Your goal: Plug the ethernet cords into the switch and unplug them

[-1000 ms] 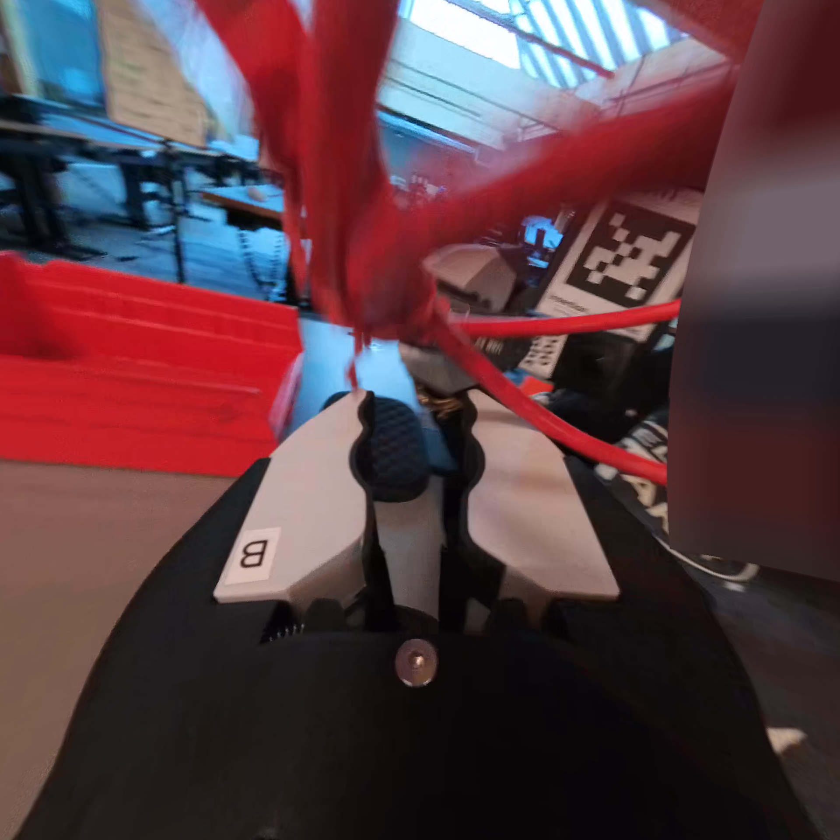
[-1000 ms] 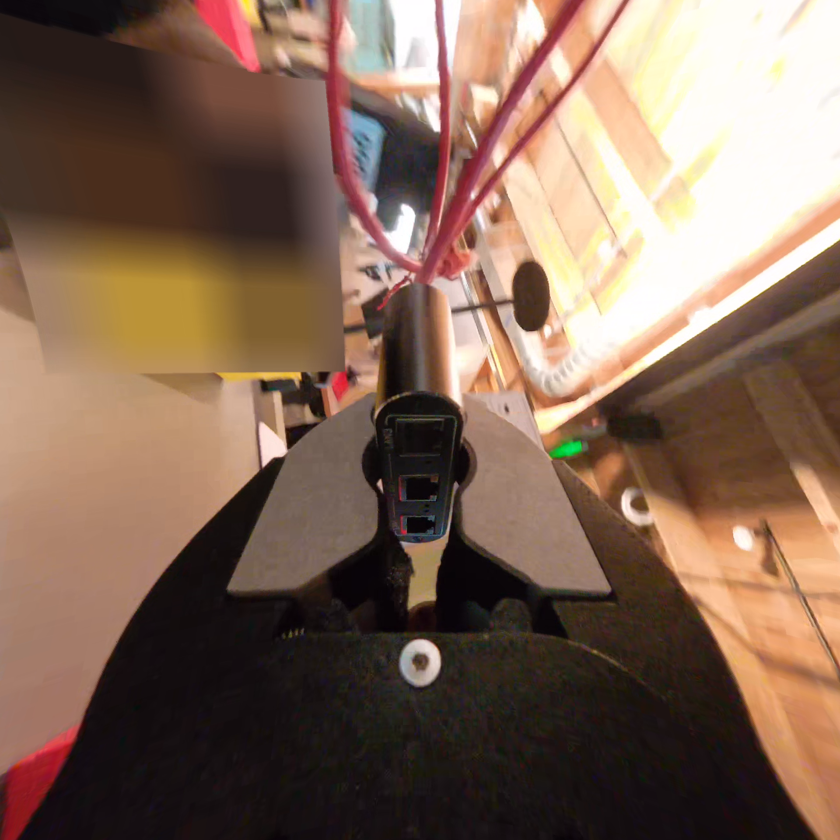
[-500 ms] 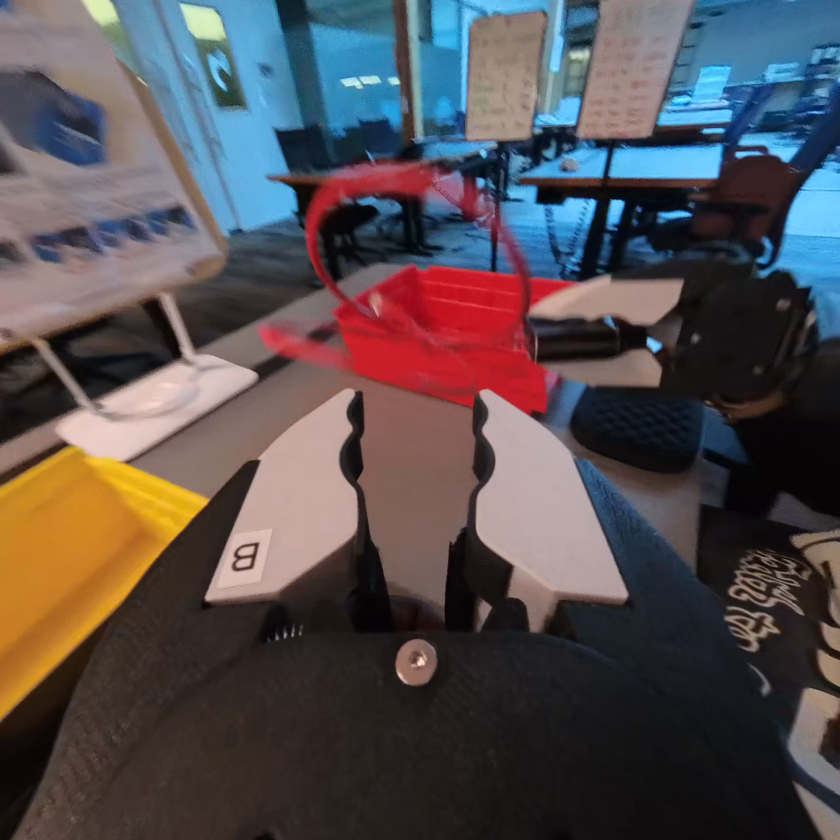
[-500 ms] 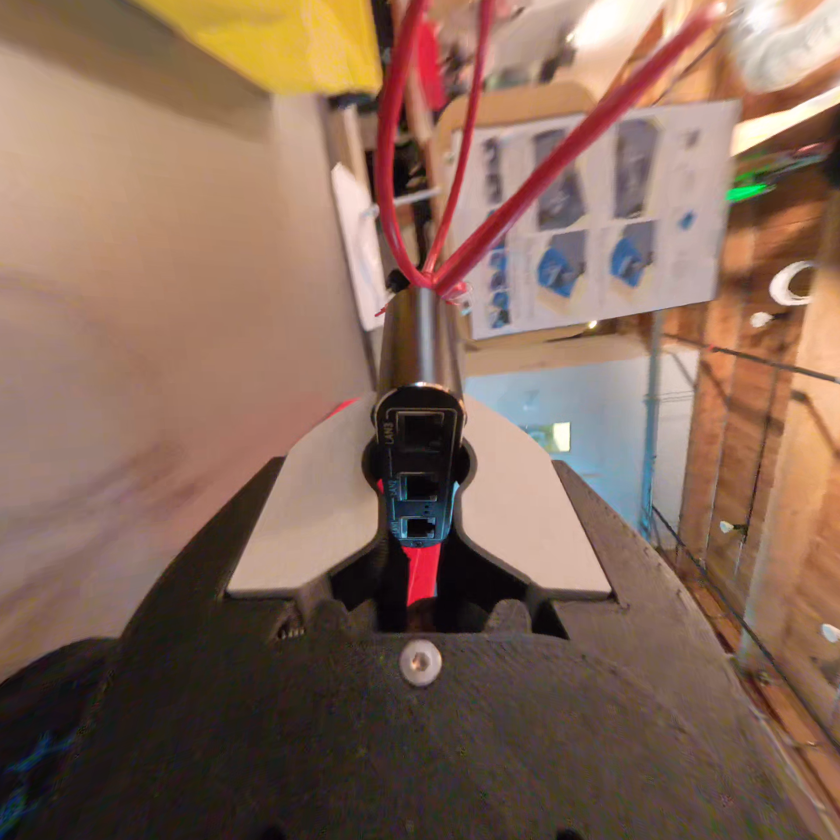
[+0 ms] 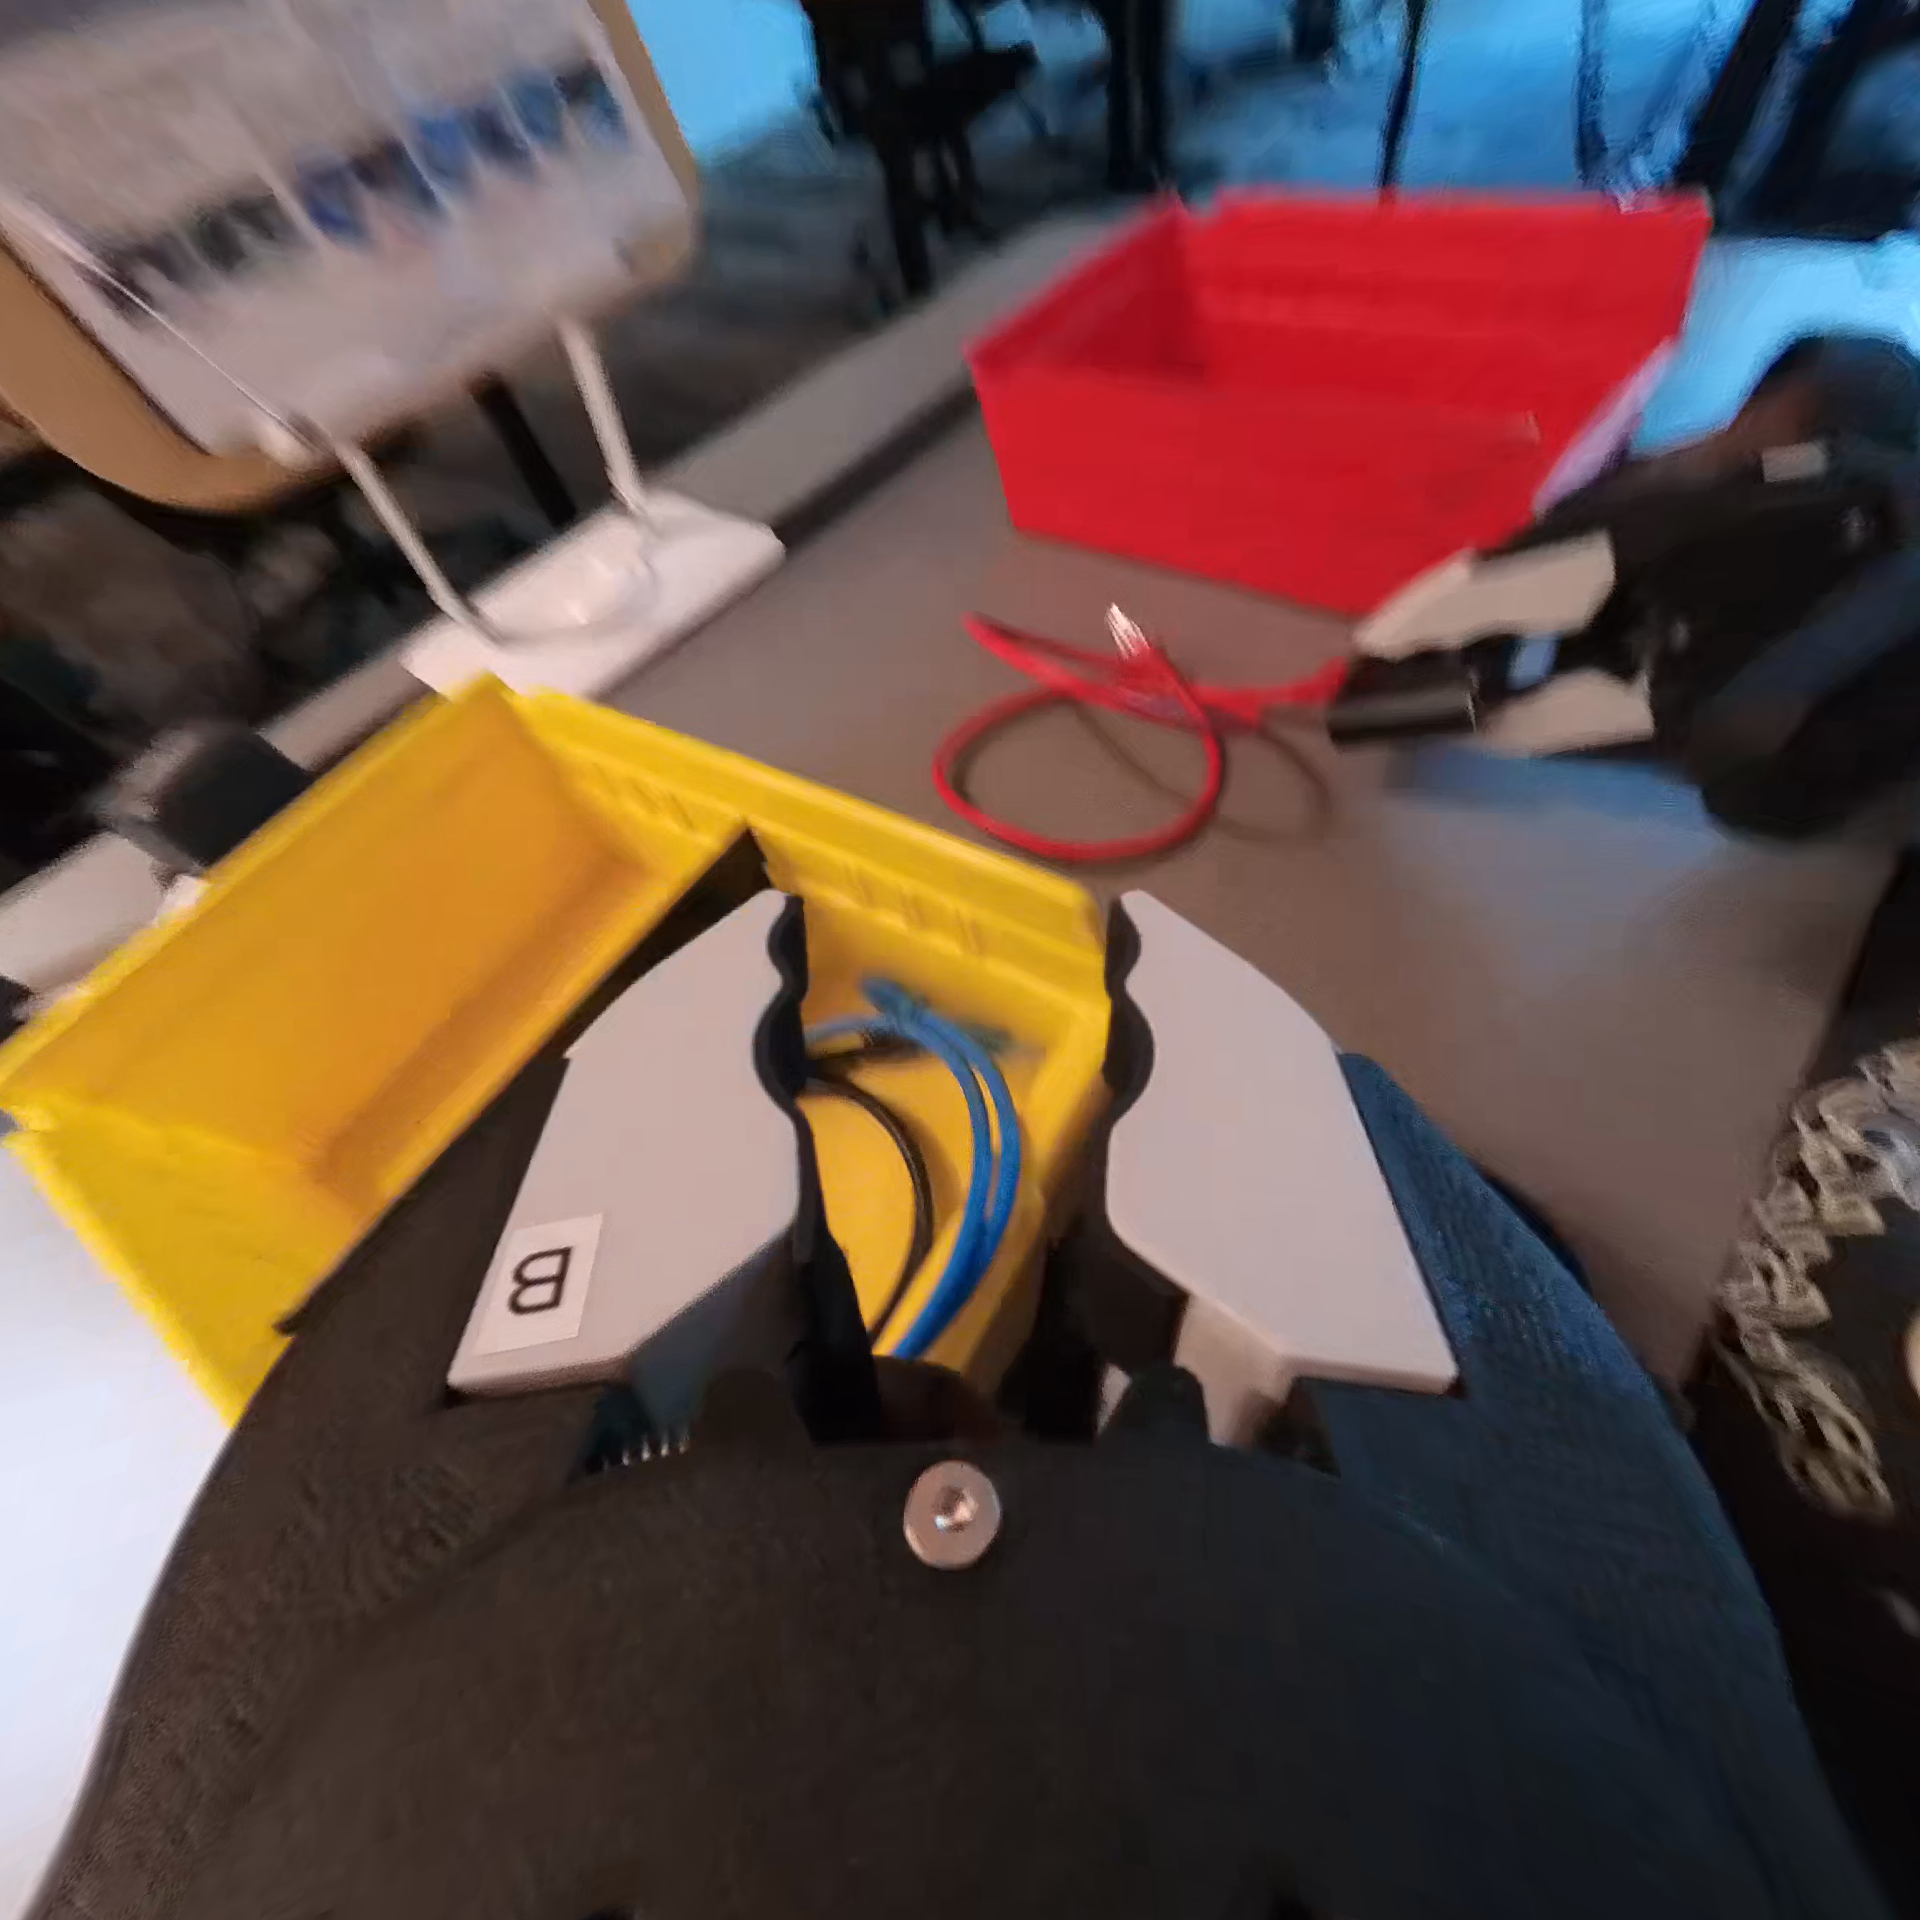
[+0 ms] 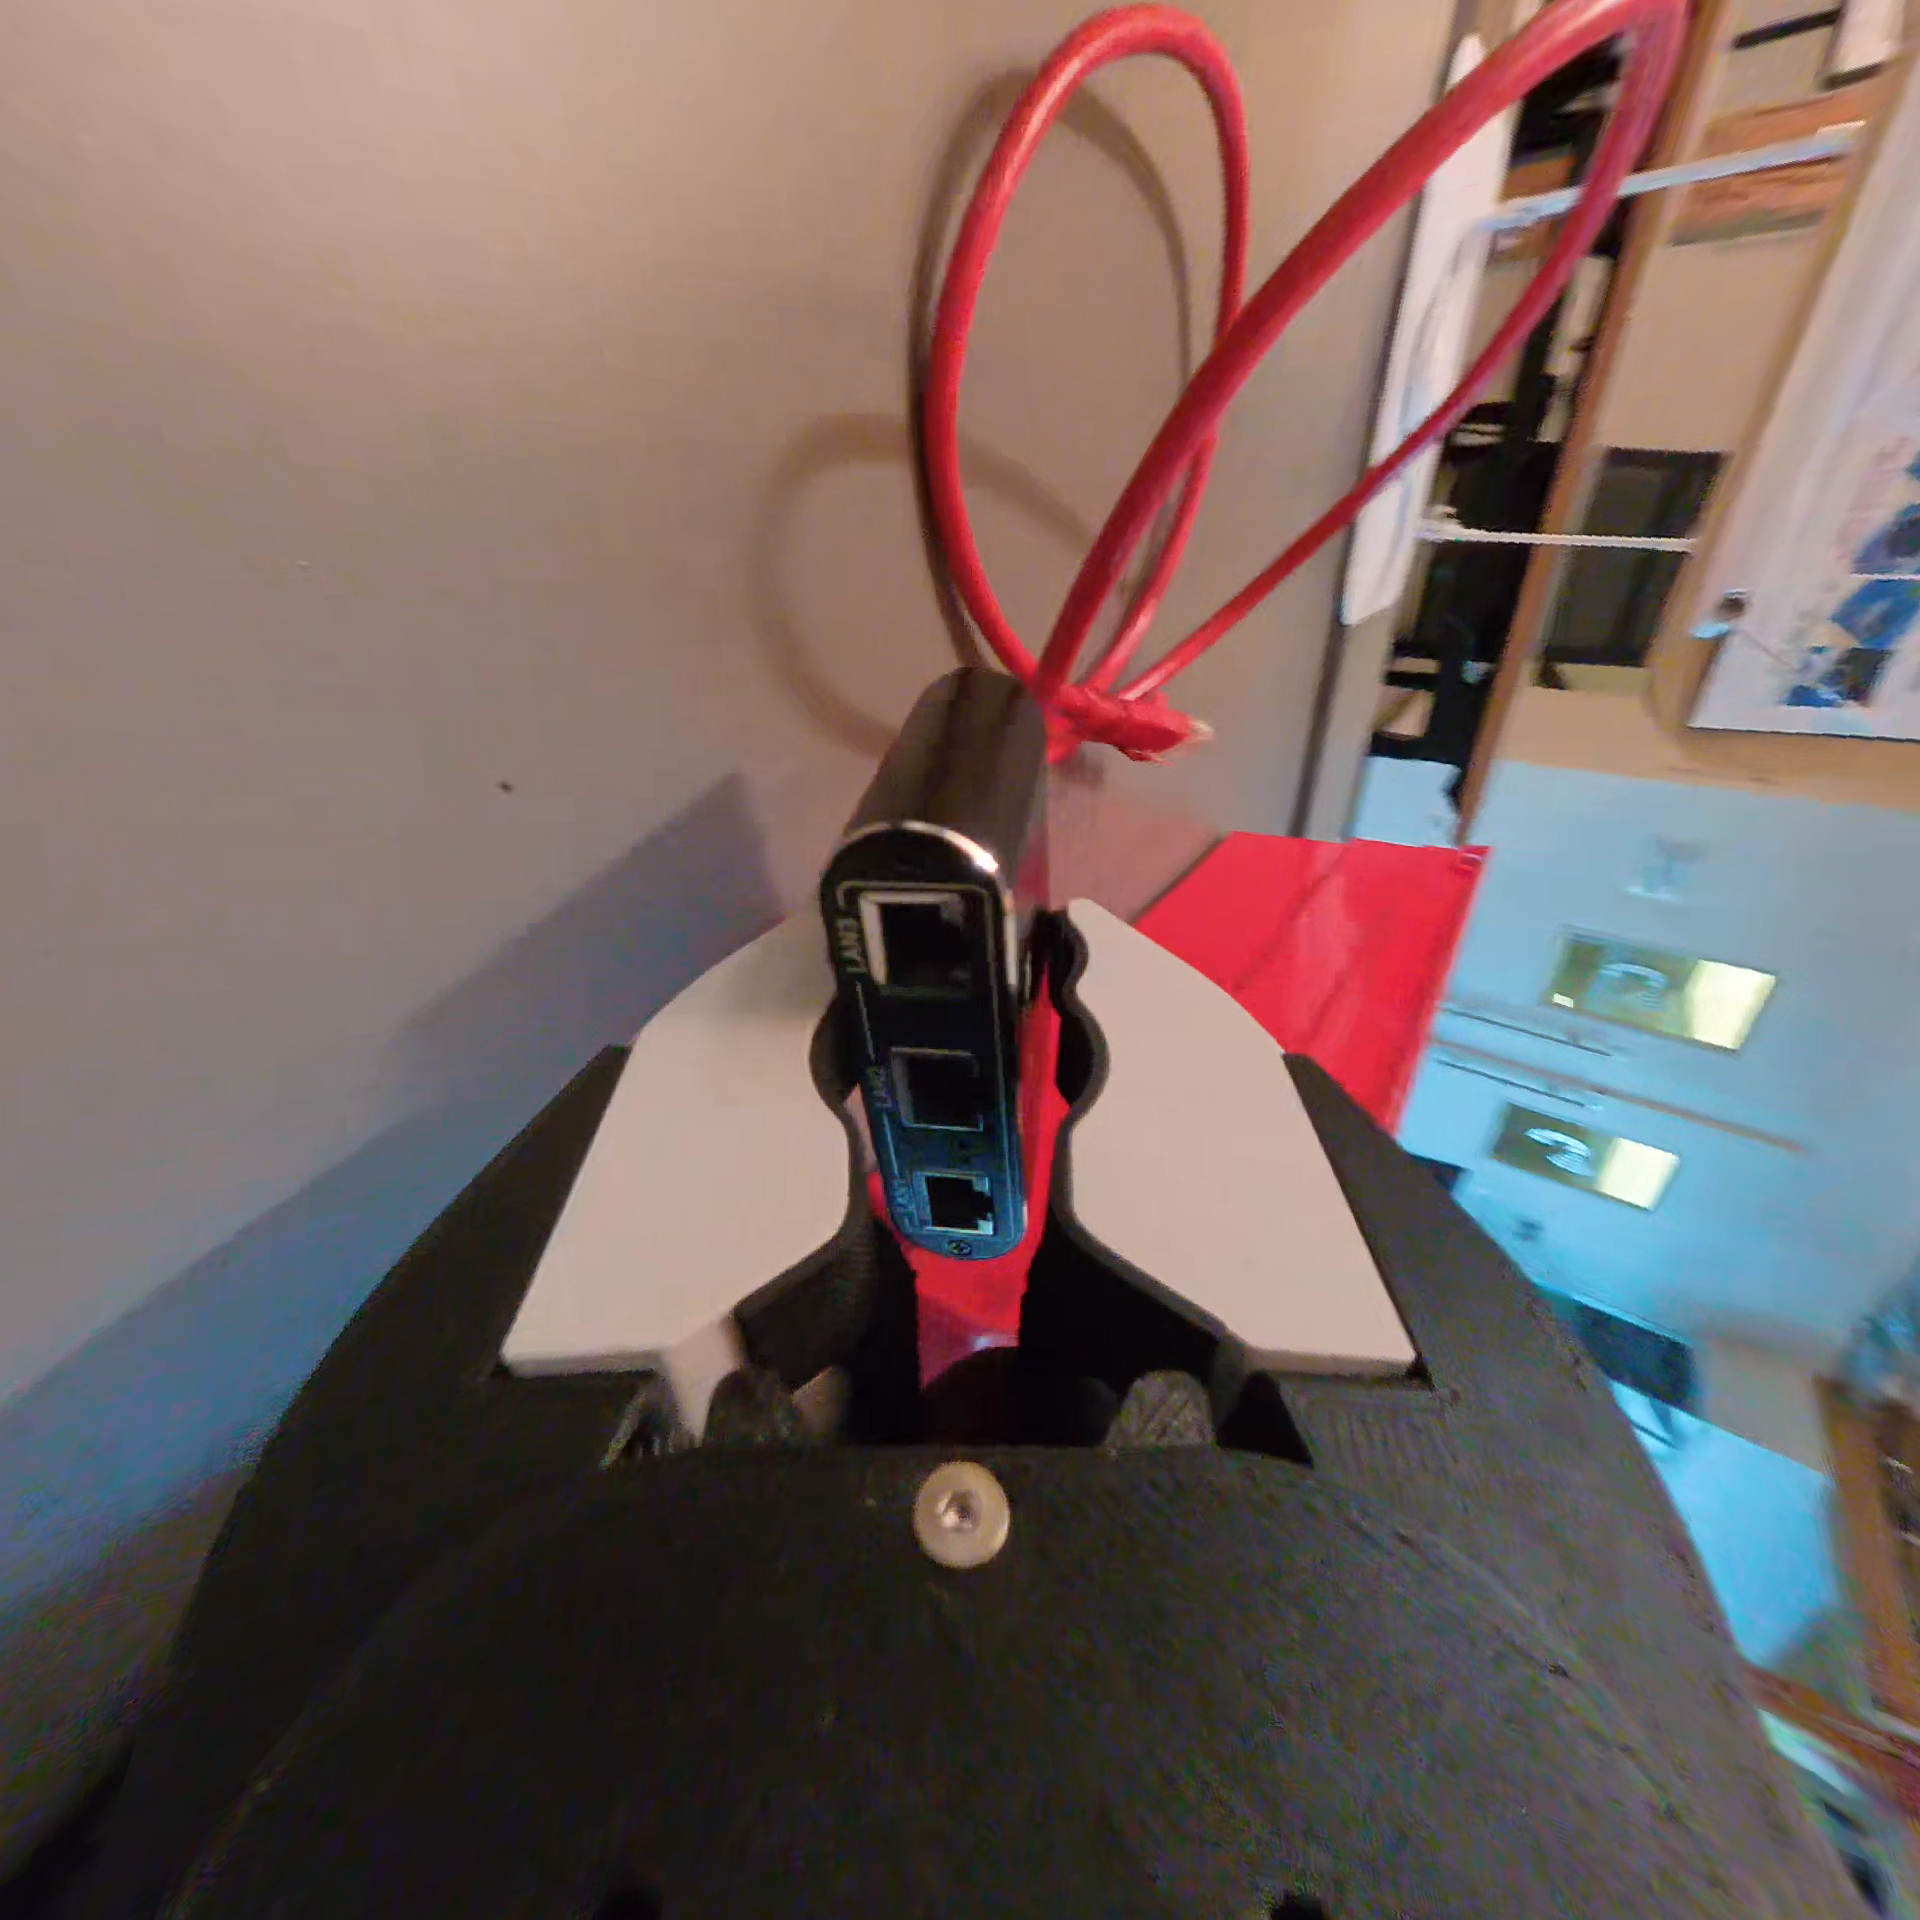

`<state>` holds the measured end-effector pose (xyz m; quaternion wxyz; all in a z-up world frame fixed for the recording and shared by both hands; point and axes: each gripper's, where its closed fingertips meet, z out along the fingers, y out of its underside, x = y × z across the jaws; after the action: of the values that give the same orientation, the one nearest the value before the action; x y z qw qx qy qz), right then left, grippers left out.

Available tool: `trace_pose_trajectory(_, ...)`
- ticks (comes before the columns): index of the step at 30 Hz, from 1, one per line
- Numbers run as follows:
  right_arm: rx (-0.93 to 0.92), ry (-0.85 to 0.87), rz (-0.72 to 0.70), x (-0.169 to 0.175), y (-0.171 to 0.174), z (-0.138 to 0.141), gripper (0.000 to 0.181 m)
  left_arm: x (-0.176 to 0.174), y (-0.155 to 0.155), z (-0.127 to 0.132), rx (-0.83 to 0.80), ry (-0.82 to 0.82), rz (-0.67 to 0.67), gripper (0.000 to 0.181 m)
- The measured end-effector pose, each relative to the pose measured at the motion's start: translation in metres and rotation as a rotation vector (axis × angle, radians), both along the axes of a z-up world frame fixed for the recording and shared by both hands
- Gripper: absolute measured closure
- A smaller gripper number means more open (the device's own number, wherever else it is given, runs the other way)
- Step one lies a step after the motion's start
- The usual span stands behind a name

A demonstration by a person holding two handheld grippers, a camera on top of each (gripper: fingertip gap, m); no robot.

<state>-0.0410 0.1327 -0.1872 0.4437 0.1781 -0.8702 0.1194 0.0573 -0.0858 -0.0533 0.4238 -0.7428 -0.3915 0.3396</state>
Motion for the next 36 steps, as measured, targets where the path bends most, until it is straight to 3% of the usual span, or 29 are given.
trace_pose_trajectory(5,-0.018,-0.262,0.030,0.021,0.004,-0.012,0.128,0.008,-0.011,-0.068,-0.183,-0.306,-0.051,0.119)
trace_pose_trajectory(8,-0.036,-0.365,0.046,0.030,0.006,-0.011,0.120,0.011,-0.023,-0.094,-0.259,-0.430,-0.029,0.120)
trace_pose_trajectory(15,-0.152,-0.504,0.173,0.050,0.005,0.015,0.118,0.023,-0.028,-0.112,-0.267,-0.508,-0.105,0.153)
trace_pose_trajectory(20,-0.244,-0.483,0.236,0.054,0.006,0.041,0.121,0.025,-0.034,-0.115,-0.321,-0.504,-0.131,0.166)
trace_pose_trajectory(26,-0.320,-0.416,0.274,0.053,0.008,0.064,0.125,0.014,-0.026,-0.068,-0.342,-0.214,-0.127,0.171)
trace_pose_trajectory(32,-0.494,-0.360,0.371,0.060,-0.003,0.096,0.128,0.012,-0.009,0.004,-0.272,0.187,-0.126,0.174)
trace_pose_trajectory(36,-0.654,-0.268,0.451,0.067,-0.012,0.123,0.130,0.019,0.012,0.051,-0.133,0.405,-0.151,0.174)
